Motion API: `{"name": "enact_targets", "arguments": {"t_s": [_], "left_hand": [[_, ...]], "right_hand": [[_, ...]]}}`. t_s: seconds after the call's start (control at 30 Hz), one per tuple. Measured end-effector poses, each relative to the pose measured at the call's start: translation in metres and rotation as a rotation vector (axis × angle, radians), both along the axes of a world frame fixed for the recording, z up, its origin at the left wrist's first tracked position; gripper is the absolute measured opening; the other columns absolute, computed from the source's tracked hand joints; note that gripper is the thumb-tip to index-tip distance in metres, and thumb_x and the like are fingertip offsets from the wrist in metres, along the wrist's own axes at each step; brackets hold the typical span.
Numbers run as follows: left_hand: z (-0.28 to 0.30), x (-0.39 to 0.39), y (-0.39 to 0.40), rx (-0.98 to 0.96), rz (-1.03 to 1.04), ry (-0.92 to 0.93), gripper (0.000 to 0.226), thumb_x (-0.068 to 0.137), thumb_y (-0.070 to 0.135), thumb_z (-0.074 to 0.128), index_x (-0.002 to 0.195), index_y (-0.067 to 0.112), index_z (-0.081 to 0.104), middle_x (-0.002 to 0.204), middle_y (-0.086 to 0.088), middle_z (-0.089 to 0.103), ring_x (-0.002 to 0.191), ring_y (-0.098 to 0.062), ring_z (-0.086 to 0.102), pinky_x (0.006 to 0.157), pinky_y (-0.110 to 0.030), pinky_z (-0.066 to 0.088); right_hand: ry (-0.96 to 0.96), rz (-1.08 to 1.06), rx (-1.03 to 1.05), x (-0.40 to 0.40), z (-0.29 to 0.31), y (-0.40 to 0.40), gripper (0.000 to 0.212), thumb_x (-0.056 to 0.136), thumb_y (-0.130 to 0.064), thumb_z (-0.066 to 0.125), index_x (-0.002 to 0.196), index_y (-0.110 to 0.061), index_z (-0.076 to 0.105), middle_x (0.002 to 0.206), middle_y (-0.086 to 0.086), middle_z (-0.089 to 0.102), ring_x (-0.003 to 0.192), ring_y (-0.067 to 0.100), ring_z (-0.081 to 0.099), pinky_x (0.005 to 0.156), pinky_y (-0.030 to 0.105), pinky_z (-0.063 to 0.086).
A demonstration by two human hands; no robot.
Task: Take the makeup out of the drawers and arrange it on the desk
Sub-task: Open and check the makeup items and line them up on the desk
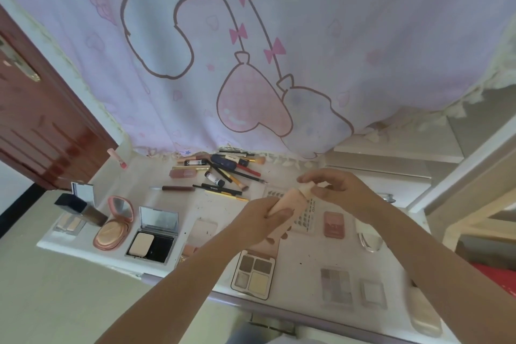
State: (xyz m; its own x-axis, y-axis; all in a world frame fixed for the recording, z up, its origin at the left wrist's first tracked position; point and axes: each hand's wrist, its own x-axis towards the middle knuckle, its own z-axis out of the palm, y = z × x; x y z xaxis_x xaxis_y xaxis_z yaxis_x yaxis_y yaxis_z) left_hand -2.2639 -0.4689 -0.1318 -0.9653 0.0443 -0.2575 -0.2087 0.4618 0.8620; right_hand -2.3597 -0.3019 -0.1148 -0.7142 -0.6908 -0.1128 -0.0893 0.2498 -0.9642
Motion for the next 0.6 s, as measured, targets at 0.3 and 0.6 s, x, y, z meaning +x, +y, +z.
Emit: {"name": "enact_targets", "arguments": {"t_s": [0.3, 0.6], "left_hand": [[-0.009, 0.012, 0.000, -0.029, 0.036, -0.057, 0.017, 0.094, 0.027, 0.046, 0.090, 0.012, 0.052, 0.069, 0.007, 0.050, 0.064, -0.008, 0.051, 0.058, -0.013, 0.040], [-0.025, 0.028, 0.006, 0.146, 0.070, -0.184, 0.018, 0.095, 0.024, 0.046, 0.080, 0.018, 0.054, 0.070, 0.006, 0.050, 0.064, -0.007, 0.049, 0.059, -0.015, 0.040]], "right_hand": [[-0.340, -0.089, -0.224, 0.001, -0.026, 0.002, 0.036, 0.078, 0.023, 0.050, 0.080, -0.010, 0.064, 0.085, -0.004, 0.071, 0.074, 0.005, 0.069, 0.060, 0.016, 0.054], [-0.376, 0.032, -0.089, 0.012, -0.038, 0.015, 0.031, 0.074, 0.021, 0.056, 0.088, -0.005, 0.062, 0.071, 0.000, 0.069, 0.048, 0.000, 0.059, 0.043, 0.012, 0.042]]}}
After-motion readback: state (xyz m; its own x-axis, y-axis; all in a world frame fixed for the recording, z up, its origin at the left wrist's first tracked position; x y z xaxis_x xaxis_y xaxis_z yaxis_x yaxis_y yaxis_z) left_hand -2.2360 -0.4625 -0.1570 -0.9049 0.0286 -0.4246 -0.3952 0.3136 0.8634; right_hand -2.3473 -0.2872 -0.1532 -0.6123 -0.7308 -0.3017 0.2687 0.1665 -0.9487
